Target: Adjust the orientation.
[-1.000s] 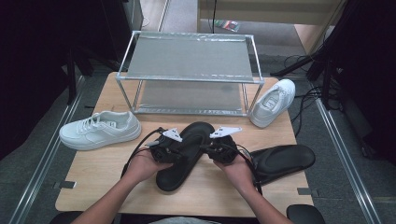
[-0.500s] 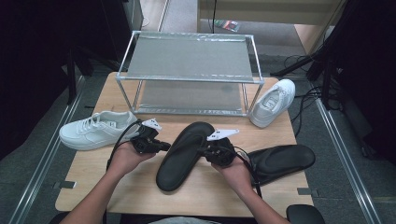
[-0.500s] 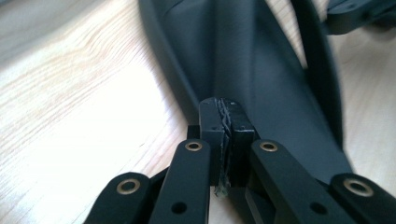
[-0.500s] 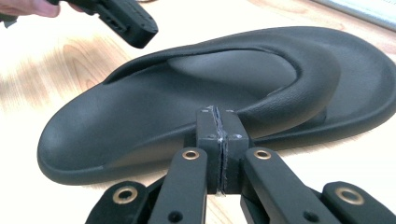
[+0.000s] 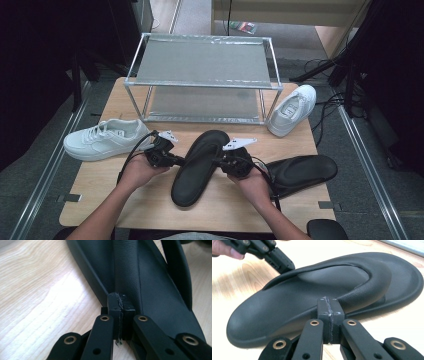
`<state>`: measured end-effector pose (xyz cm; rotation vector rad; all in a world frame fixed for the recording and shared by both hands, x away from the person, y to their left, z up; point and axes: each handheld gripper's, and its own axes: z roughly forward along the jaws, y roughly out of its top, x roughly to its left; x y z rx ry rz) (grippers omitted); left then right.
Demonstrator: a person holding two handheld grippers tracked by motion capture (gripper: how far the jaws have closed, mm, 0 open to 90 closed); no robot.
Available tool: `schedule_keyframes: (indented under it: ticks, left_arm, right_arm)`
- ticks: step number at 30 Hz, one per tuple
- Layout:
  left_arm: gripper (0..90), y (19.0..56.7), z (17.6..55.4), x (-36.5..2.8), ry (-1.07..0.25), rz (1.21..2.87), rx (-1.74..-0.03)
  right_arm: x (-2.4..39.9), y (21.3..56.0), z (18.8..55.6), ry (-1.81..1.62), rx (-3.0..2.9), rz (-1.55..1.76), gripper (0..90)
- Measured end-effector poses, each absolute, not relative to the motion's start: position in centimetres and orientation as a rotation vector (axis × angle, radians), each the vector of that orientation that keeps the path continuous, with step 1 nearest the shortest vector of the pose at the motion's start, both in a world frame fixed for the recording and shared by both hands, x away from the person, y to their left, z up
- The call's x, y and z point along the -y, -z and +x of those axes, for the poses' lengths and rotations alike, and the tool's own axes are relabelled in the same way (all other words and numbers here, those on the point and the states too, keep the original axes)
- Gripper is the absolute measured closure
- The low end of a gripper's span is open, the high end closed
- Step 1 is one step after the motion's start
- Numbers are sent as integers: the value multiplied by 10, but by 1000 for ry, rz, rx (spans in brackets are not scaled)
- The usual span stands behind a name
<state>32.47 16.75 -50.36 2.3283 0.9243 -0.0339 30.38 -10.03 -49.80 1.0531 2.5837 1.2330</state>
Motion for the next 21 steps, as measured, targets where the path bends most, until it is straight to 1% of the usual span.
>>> schedule_keyframes:
  ticks: [12, 18, 21]
  left_arm:
    - [900, 507, 316, -155, 91, 2316, -866]
    - [900, 508, 308, -142, 97, 2325, -800]
    - [900, 509, 305, -136, 128, 2320, -786]
  right_arm:
    - [110, 498, 311, -1218, -2540, 1109, 900]
    - [117, 498, 315, -1207, -2508, 1149, 900]
    - [120, 497, 318, -1202, -2493, 1162, 900]
